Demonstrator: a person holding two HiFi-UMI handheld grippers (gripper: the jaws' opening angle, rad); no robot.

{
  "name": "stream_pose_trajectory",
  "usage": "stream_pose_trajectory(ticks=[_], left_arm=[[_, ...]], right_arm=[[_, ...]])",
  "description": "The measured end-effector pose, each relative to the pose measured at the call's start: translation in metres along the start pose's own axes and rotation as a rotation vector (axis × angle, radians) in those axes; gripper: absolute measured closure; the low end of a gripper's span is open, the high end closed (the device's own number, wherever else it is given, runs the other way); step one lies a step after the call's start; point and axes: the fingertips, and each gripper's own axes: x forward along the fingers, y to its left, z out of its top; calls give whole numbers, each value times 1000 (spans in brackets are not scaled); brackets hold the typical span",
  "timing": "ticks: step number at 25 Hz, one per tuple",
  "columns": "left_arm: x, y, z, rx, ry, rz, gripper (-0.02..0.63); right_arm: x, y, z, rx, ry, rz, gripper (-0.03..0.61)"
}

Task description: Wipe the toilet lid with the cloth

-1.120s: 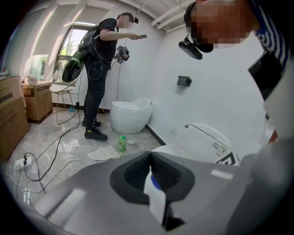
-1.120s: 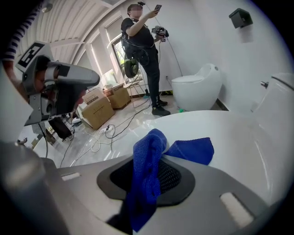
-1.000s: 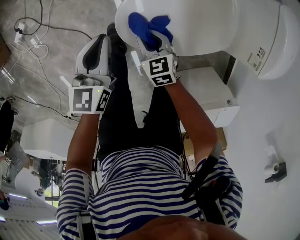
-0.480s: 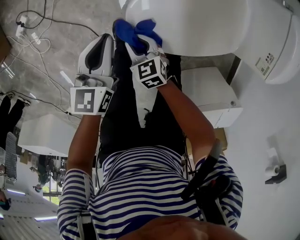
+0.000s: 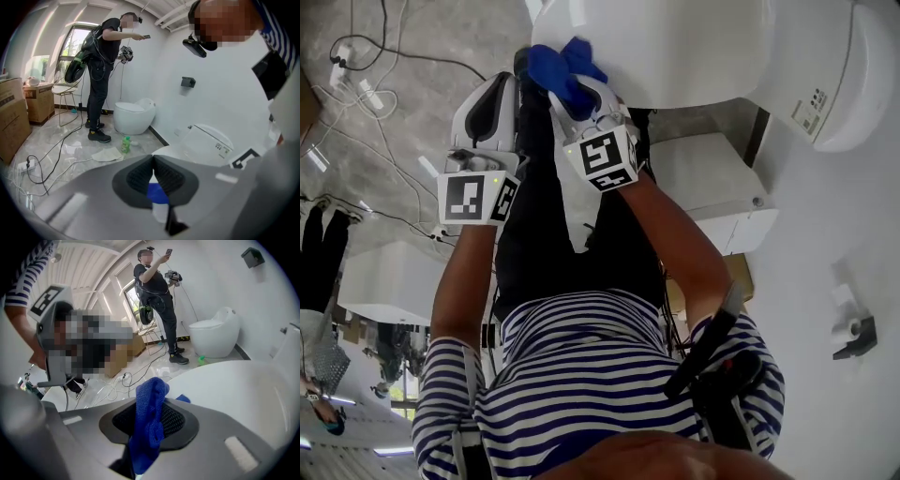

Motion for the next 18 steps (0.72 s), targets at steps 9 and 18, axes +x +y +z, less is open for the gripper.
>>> stream_pose_trajectory(ticks=[9,18], left_arm=[[32,-104,35,37,-28,-89,612],[75,-186,28,62,-14,-163,612]], right_arm=[[-152,-117,30,35,-103,-220,471],[-248,-249,-24,67,-88,-458,471]])
